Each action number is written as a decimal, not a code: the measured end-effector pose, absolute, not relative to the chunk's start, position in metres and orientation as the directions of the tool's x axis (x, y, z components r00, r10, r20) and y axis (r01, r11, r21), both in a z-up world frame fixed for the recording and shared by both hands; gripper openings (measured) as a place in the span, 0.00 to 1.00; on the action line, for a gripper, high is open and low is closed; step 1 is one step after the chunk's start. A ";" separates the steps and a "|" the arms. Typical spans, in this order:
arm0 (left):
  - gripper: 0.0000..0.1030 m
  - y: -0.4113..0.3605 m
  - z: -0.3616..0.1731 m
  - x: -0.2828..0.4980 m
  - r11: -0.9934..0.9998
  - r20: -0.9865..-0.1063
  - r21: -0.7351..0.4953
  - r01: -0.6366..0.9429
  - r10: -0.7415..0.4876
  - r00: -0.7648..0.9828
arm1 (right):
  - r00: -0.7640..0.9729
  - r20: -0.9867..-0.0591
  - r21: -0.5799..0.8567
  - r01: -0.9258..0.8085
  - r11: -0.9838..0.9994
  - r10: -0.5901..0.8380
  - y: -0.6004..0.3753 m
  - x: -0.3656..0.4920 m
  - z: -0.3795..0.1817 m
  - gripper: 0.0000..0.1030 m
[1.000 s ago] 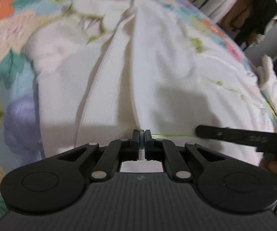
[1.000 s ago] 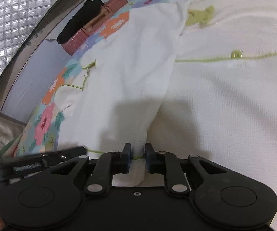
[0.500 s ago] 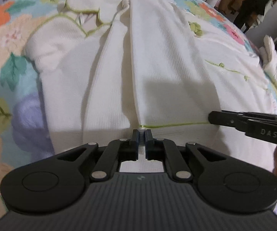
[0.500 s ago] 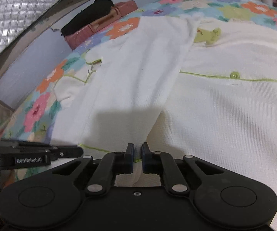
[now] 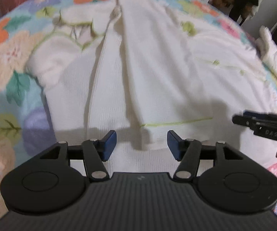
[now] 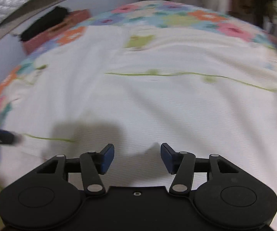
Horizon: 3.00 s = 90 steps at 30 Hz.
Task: Fold clothes
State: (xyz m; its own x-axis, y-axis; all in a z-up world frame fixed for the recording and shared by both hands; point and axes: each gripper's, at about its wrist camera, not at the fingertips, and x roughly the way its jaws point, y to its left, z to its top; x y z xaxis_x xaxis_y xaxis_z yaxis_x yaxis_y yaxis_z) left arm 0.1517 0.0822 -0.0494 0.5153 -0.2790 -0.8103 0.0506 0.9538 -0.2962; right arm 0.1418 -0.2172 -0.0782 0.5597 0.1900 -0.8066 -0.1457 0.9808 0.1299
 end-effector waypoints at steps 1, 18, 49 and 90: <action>0.60 0.081 -0.042 0.150 0.953 -0.797 -0.295 0.064 -0.282 0.534 | 0.565 -0.806 0.128 -0.127 0.984 0.178 -0.233 0.136 -0.077 0.57; 0.63 -0.189 -0.040 0.169 0.846 -0.772 -0.284 0.451 -0.481 0.415 | 0.572 -0.816 0.195 0.144 0.970 0.079 -0.403 0.031 -0.078 0.57; 0.64 -0.261 -0.017 0.129 0.712 -0.574 -0.193 0.675 -0.640 0.511 | 0.634 -0.604 0.473 -0.204 0.857 0.484 -0.405 0.090 -0.025 0.05; 0.03 -0.192 -0.027 0.180 0.911 -0.607 -0.222 0.346 -0.407 0.682 | 0.328 -0.860 0.468 0.202 0.861 0.391 -0.470 0.327 -0.078 0.67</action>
State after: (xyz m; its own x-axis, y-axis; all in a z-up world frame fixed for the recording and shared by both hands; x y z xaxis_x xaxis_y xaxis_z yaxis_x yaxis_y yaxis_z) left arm 0.1804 -0.1924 -0.0270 0.6825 -0.4072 -0.6069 0.3463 0.9114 -0.2222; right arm 0.3270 -0.4697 -0.0784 0.3279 0.3905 -0.8602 0.2018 0.8606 0.4676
